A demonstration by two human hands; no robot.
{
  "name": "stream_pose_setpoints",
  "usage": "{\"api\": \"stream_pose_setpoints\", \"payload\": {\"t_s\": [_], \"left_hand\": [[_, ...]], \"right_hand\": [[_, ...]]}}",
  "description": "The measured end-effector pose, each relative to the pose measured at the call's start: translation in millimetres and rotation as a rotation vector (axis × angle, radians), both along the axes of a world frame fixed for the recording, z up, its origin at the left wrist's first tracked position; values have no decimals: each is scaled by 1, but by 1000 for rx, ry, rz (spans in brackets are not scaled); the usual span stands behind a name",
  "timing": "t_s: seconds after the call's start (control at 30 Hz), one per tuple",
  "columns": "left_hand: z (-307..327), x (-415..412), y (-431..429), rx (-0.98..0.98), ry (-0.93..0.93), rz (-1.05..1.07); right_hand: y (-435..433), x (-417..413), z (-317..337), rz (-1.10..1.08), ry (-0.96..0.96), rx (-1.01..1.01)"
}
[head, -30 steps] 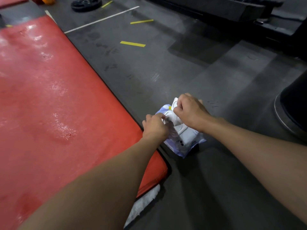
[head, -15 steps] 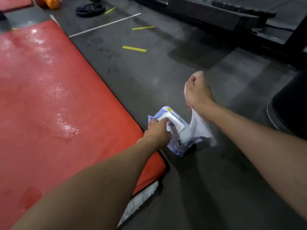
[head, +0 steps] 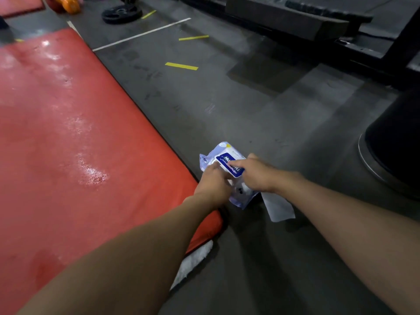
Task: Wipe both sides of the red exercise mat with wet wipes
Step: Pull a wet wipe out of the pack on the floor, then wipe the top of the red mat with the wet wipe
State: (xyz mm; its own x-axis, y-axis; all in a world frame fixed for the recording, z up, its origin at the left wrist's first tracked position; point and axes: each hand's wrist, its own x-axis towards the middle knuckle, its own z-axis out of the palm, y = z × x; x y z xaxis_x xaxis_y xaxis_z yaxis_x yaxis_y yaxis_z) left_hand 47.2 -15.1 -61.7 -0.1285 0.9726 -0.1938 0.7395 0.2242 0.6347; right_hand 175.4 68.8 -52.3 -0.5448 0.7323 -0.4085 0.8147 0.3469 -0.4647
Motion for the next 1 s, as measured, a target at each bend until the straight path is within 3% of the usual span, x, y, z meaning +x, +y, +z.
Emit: {"api": "stream_pose_setpoints", "payload": {"t_s": [0.1, 0.23, 0.37, 0.47, 0.57, 0.67, 0.8, 0.87, 1.0], "left_hand": [[3, 1, -5, 166, -100, 305], [-7, -3, -13, -1, 79, 51], [-7, -5, -13, -144, 306, -27], [2, -7, -15, -111, 223, 63], [9, -18, -33, -96, 234, 184], [16, -37, -59, -235, 324, 263], [27, -66, -75, -379, 354, 217], [22, -83, -83, -377, 320, 133], [17, -106, -108, -510, 370, -119]], "right_hand": [[-7, 1, -8, 14, -11, 33], [-17, -3, -18, 99, -94, 105], [-19, -10, -9, 133, -188, 94], [-24, -29, 9, 30, -46, 171], [-38, -68, 27, -183, 243, 44], [-58, -95, 39, -235, 275, -177], [-77, -98, 31, -302, 264, -207], [-88, -101, 16, -202, 197, -101], [-114, -97, -18, 110, 54, 323]]}}
